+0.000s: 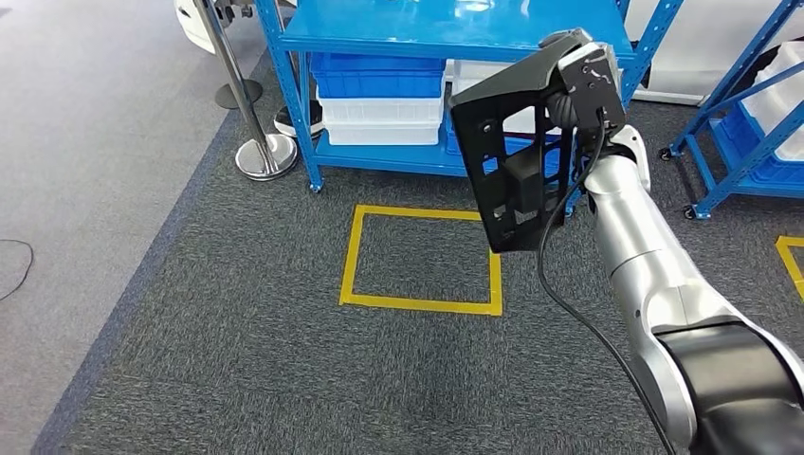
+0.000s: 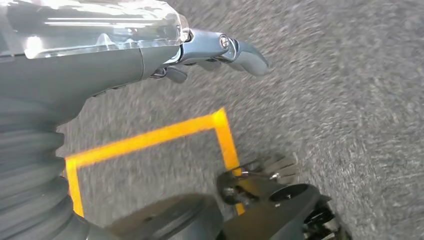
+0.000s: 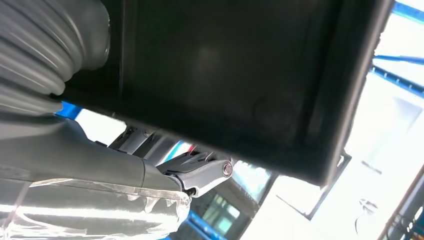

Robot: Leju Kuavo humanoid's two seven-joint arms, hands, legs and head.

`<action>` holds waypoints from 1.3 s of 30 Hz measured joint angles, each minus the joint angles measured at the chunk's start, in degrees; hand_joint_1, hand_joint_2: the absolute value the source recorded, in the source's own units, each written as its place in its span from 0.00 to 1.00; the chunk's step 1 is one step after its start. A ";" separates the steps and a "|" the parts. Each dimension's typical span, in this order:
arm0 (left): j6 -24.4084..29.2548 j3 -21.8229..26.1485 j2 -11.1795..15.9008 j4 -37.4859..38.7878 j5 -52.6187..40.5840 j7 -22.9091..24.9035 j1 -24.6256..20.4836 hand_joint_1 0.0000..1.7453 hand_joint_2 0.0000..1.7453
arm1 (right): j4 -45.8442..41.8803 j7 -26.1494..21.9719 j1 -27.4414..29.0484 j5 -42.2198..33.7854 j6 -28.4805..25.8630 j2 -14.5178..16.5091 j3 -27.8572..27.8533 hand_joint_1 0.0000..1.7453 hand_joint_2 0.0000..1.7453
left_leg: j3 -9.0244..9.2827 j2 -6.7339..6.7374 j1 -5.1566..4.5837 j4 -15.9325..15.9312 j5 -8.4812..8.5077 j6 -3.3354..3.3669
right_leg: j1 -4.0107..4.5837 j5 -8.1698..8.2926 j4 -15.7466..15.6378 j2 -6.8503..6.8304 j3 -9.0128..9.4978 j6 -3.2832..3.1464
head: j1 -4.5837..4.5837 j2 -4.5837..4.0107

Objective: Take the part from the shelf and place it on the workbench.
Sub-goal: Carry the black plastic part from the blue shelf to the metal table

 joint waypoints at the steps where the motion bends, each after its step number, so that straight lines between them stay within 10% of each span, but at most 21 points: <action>1: 0.05 0.43 0.00 0.00 0.54 0.14 -0.01 0.00 1.00 | 0.30 -0.58 0.41 -0.30 0.38 0.01 0.00 1.00 1.00 | -0.56 0.00 0.01 3.66 -1.20 -0.04 | 0.13 0.61 0.02 0.03 -0.72 -0.07 | 0.00 0.00; 4: 0.27 1.53 0.06 0.00 1.24 0.08 0.08 0.00 1.00 | 1.05 -2.83 2.55 -0.99 0.17 0.00 0.00 1.00 1.00 | 2.02 -0.05 -0.15 5.85 1.82 0.48 | 0.55 2.19 0.09 0.15 -2.62 0.03 | -0.01 0.01; 9: 0.77 2.34 0.54 0.00 1.40 -0.56 0.23 0.00 1.00 | 1.08 -5.35 5.08 -0.56 -1.70 -0.36 0.00 1.00 1.00 | 13.62 -0.15 -1.25 -9.82 0.19 2.58 | 0.66 4.11 -0.02 -0.09 -3.84 1.26 | 0.00 0.01; 12: 0.77 2.52 0.40 0.00 1.40 -0.73 0.43 0.00 1.00 | 0.60 -5.74 6.25 -1.39 -1.77 -0.89 -0.13 1.00 1.00 | 13.54 -0.03 -1.00 -11.36 1.30 3.38 | 0.58 3.65 0.70 -0.09 -4.37 2.25 | 0.01 0.00; 17: 0.67 2.79 0.27 0.00 1.43 -1.14 0.64 0.00 1.00 | 0.32 -5.19 7.62 -2.49 -0.87 -2.24 -0.83 1.00 1.00 | 11.54 0.65 -0.85 -11.53 3.18 4.12 | 0.20 -4.92 15.04 0.18 -9.27 3.24 | 0.02 -0.01; 23: 0.50 3.14 0.14 0.07 1.42 -1.59 0.73 0.00 1.00 | 0.01 -5.22 7.55 -3.12 0.29 -2.70 -1.17 1.00 1.00 | 9.28 2.77 -1.19 -9.18 3.15 2.97 | 0.28 -0.87 1.21 -2.84 -0.09 2.92 | -0.03 -0.01; 27: 0.50 3.21 0.13 0.11 1.32 -1.61 0.66 0.00 1.00 | 0.03 -5.16 7.96 -3.42 0.47 -3.18 -1.67 1.00 1.00 | 8.73 3.27 -1.14 -8.19 2.36 1.78 | 0.35 -0.20 0.66 -1.24 -0.65 1.12 | -0.07 0.00; 31: 0.49 3.22 0.11 0.15 0.95 -1.55 0.74 0.00 1.00 | 0.31 -4.98 7.66 -3.17 0.46 -3.38 -1.92 1.00 1.00 | 4.08 0.48 -0.70 3.83 -4.51 1.03 | 0.28 0.51 0.56 0.75 -1.19 0.15 | -0.07 0.00; 33: 0.33 3.21 0.10 0.17 0.81 -1.58 0.76 0.00 1.00 | 0.62 -4.94 7.64 -2.71 0.06 -3.55 -2.02 1.00 1.00 | 3.11 0.16 -0.70 6.92 -4.89 1.17 | 0.44 0.74 0.64 2.03 -1.42 0.11 | -0.07 0.01; 37: -0.63 3.23 0.21 0.18 0.92 -1.72 0.72 0.00 1.00 | 0.85 -4.02 6.40 -1.11 -1.18 -4.08 -2.25 1.00 1.00 | 9.45 -3.30 -0.83 -5.32 1.34 2.90 | 0.45 1.14 0.76 4.52 -1.70 0.58 | -0.06 0.00; 39: -0.89 3.25 0.27 0.19 0.92 -1.76 0.65 0.00 1.00 | 0.94 -3.21 5.31 -0.17 -1.79 -4.46 -2.40 1.00 1.00 | 10.67 -4.79 -1.00 -8.22 1.84 3.39 | -0.07 1.64 0.65 5.54 -2.26 1.36 | -0.07 -0.01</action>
